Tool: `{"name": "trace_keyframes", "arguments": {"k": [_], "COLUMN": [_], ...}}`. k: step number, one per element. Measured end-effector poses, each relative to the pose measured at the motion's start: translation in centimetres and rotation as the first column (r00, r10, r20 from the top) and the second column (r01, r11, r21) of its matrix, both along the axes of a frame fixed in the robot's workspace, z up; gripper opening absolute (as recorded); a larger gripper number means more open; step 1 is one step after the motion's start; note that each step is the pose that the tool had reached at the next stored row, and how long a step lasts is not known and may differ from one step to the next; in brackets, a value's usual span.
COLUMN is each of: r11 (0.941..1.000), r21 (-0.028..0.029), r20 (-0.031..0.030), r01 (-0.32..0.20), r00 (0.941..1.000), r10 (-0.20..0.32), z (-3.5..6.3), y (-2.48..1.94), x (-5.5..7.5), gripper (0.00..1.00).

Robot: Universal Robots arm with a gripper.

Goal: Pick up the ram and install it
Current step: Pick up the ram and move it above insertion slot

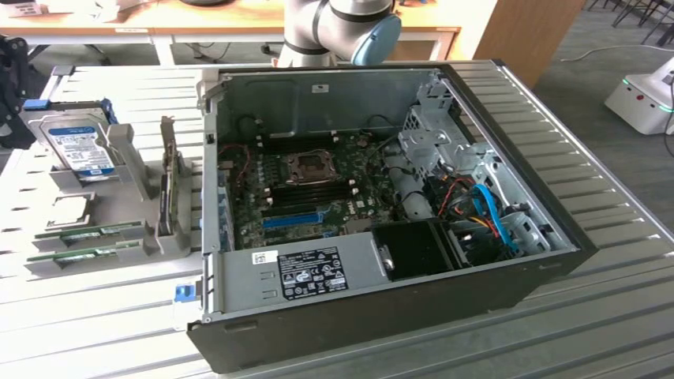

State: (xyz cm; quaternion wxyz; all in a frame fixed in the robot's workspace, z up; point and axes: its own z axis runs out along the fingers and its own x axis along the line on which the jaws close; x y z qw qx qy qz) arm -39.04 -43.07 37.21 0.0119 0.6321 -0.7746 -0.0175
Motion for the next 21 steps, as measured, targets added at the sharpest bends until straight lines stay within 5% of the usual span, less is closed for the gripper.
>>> {"name": "trace_keyframes", "arguments": {"k": [8,21], "r11": [0.9900,0.9887], "r21": [-0.0009,-0.0009], "r20": [-0.0002,-0.0002], "r01": [-0.141,-0.150], "r00": [0.9900,0.9887], "r10": [0.141,0.150], "z": [-0.09,-0.12], "y": [0.00,0.00], "x": [0.00,0.00], "gripper": [0.10,0.10]}}
